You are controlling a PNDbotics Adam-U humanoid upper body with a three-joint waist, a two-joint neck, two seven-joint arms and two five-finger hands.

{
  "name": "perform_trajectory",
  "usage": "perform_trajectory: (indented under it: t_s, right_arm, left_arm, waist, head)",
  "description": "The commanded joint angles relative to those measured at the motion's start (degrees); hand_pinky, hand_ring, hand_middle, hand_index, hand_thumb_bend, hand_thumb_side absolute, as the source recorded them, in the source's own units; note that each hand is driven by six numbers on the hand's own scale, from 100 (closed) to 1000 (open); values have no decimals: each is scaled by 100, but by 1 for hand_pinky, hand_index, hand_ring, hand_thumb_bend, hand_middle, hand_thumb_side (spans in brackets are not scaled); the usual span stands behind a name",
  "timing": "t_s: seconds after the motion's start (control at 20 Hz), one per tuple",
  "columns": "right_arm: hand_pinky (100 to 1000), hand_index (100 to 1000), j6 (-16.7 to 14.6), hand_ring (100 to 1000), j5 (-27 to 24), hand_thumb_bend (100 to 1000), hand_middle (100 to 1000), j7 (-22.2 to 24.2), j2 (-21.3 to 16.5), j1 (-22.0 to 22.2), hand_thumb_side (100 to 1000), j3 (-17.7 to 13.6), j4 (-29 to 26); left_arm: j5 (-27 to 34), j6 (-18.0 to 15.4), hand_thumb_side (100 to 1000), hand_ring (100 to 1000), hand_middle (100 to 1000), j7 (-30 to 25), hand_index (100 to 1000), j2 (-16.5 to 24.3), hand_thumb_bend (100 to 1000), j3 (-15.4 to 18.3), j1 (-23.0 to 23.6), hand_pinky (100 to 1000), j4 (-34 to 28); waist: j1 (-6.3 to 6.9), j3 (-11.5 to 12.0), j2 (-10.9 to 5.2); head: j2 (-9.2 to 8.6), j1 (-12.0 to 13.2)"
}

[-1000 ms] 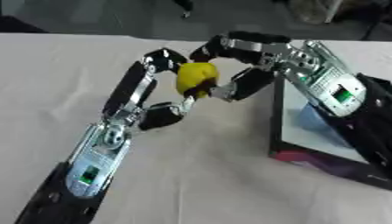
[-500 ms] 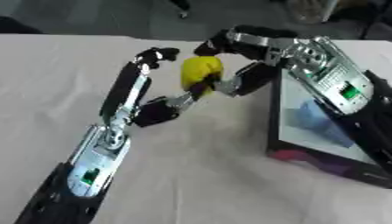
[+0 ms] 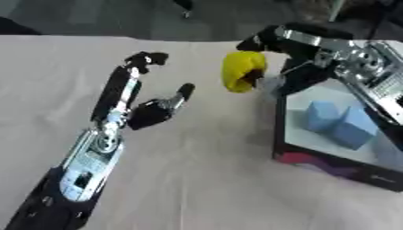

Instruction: Pick up the objects with one hand, pass them to the other hand, and then place them into the box on the other side of the table.

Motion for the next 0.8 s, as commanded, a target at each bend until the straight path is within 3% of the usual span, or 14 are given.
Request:
perform_trajectory:
  t_s: [0.05,0.45,0.8]
  right_arm:
    - [935,628,100,937,-243,100,520,-308,-414,207,100,-385,-261]
    - [932,640,108,946,-570,100,532,-788,-936,1248,100,-1105,-304]
    - [921,640,-123,937,-293,100,534,-1009,-1176,1798,100,-1453,44]
  left_arm:
    - [62,67,612,821,699,47,817,198,460,123,-15,794,-62]
    - [177,187,617,820,697,221,809,519,470,304,53,792,-150]
    - [285,248,619,818,694,382,805,724,471,459,118,790,-236]
  waist:
    - [71,-23,-183]
    - [110,-58,-166]
    - [148,-66,-125]
  head:
    - [22,-10]
    - [32,-97]
    - [3,-110]
